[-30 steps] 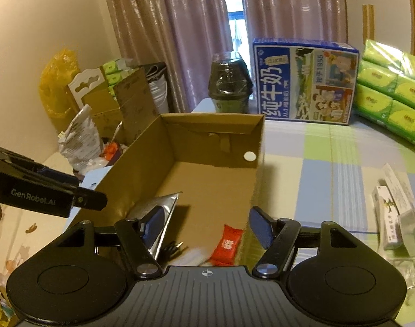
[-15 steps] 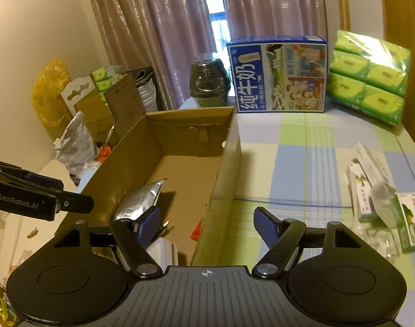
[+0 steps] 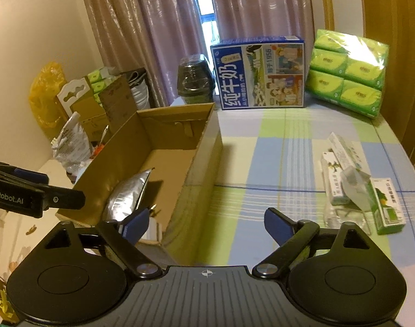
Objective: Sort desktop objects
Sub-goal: 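Withdraw both tools from the box toward the table, then grasp the green-white spray box with the right tool while the left tool approaches the clear wire packaging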
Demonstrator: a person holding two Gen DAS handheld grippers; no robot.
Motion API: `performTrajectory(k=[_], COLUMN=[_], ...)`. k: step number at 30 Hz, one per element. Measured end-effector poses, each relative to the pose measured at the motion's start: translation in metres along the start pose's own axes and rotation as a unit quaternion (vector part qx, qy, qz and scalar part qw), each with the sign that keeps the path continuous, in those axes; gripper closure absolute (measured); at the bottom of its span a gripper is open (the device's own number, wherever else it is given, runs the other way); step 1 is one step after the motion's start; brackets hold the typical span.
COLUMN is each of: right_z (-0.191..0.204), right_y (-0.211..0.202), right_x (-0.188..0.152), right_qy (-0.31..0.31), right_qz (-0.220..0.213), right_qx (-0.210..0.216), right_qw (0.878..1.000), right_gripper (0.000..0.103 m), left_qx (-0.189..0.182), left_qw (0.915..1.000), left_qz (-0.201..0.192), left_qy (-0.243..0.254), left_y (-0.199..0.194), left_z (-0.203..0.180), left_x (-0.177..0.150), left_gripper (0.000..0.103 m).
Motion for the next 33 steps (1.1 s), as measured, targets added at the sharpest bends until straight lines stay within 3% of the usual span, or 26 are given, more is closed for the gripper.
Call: performTrajectory(k=[4, 11, 21, 33], right_z=[-0.011, -0.048, -0.133, -0.194], right_y=[-0.015, -0.050, -0.105, -0.145], right_x=[-0.004, -0.021, -0.055, -0.068], right_qy=[0.004, 0.009, 0.053, 0.079], right_qz=[-0.002, -0.004, -0.007, -0.022], right_qx=[-0.011, -0.053, -0.126, -0.170], right_qw=[1.000, 0.999, 0.991, 0.982], right_gripper=[0.005, 0.002, 0.002, 0.002], left_qx=[0.002, 0.004, -0.022, -0.067], left_qw=[1.0000, 0.9995, 0.9961, 0.9907], left_qz=[-0.007, -0.030, -0.070, -0.068], left_qy=[0.002, 0.012, 0.049, 0.097], left_y=[-0.008, -0.022, -0.033, -0.024], left_z=[-0.010, -0.037, -0.115, -0.205], left_x=[-0.005, -0.012, -0.024, -0.033], left_gripper=[0.003, 0.001, 0.001, 0.001])
Point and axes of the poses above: each gripper's, at about its wrist camera, not at the fingertips, and y roughly the way its jaws point, z to its left, x to its top, the point moved 10 cm from there along y, roughly the way its jaws point, and after that the axes turned 3 degrees about x, right-handed, at the moved point
